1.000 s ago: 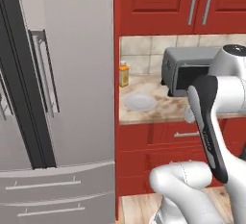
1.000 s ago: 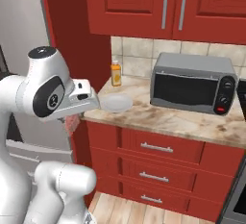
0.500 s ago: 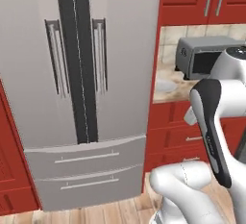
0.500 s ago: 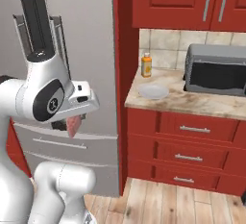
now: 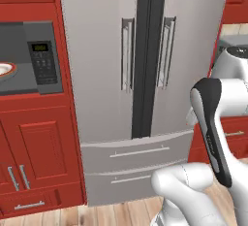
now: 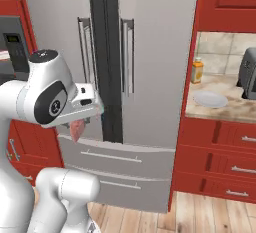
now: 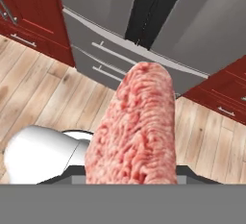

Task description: Pick the steak from the counter and place it in the microwave.

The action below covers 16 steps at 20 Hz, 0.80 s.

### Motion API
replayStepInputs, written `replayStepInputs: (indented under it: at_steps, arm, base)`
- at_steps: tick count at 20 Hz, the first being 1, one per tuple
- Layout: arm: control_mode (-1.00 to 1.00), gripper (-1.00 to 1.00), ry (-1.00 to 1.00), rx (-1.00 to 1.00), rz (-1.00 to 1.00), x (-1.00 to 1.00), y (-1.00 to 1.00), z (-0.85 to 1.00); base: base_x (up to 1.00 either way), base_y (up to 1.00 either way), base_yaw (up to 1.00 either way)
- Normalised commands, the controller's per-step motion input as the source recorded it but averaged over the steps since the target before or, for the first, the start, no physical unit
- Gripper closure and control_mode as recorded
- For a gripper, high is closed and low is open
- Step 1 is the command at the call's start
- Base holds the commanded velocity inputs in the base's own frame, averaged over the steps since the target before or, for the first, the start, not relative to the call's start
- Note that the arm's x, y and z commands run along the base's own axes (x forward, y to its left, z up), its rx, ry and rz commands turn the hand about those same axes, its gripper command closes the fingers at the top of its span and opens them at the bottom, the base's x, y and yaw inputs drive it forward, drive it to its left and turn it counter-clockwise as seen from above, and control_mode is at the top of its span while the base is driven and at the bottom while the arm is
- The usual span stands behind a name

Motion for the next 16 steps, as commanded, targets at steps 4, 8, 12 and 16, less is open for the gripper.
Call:
replayStepInputs:
  at_steps: [4, 8, 12, 16]
  arm:
    - [1.00, 1.00, 0.00, 0.00, 0.00, 0.00, 0.00, 0.00]
    - [1.00, 1.00, 0.00, 0.00, 0.00, 0.00, 0.00, 0.00]
    - [1.00, 1.00, 0.00, 0.00, 0.00, 0.00, 0.00, 0.00]
    - [1.00, 1.00, 0.00, 0.00, 0.00, 0.00, 0.00, 0.00]
  base:
    - [0.21, 1.00, 0.00]
    - [0.57, 0.97, 0.06]
    - [0.60, 0.85, 0.09]
    - [0.50, 0.99, 0.03]
